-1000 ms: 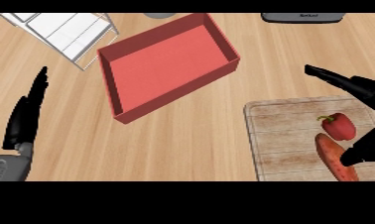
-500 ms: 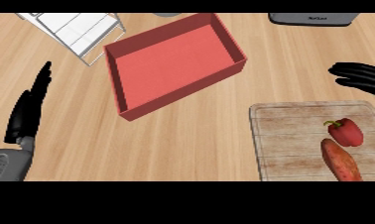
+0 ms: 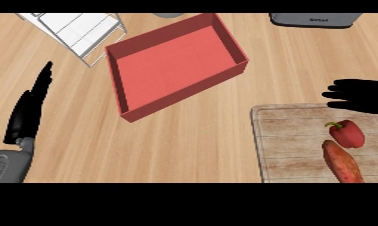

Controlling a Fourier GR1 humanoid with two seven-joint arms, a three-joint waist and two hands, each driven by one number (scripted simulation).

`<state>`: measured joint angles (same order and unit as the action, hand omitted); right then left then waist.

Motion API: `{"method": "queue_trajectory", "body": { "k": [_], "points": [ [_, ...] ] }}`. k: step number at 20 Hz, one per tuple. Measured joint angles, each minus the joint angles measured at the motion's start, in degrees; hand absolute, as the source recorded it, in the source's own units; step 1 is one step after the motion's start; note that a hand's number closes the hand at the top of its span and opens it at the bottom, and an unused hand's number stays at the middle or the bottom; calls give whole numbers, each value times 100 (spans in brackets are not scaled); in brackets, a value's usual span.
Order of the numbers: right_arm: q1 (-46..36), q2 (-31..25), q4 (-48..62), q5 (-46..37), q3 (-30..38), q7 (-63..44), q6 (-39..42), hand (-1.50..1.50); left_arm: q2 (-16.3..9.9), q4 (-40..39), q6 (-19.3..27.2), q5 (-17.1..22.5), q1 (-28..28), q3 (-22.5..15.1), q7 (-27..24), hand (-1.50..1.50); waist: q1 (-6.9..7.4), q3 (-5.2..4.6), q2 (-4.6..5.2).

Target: Pick the bell pepper from the cutting board and place it in the cardboard box

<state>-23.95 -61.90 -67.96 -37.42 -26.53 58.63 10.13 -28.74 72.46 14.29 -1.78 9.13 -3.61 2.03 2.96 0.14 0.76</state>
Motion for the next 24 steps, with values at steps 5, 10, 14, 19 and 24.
{"method": "queue_trajectory", "body": {
  "k": [5, 10, 14, 19, 24],
  "points": [
    [-368, 365, 661, -726, -299, 96, -263, -150, -69, 230, -76, -14, -148, 115, 148, 0, -95, -6, -35],
    [-668, 829, 1076, -1270, -389, 100, -385, -150, -9, 388, -48, -108, -308, 229, 216, 0, -170, -10, -56],
    [-697, 1041, 1338, -1528, -345, 178, -516, -150, 70, 372, -83, -180, -331, 299, 221, 0, -210, -11, -61],
    [-753, 1300, 1634, -1751, -299, 256, -606, -150, 153, 396, -132, -284, -401, 356, 171, 0, -227, -13, -65],
    [-664, 1293, 1396, -1724, -354, 321, -582, -150, 128, 506, -208, -314, -417, 452, 294, 0, -253, -13, -74]
  ]
}}
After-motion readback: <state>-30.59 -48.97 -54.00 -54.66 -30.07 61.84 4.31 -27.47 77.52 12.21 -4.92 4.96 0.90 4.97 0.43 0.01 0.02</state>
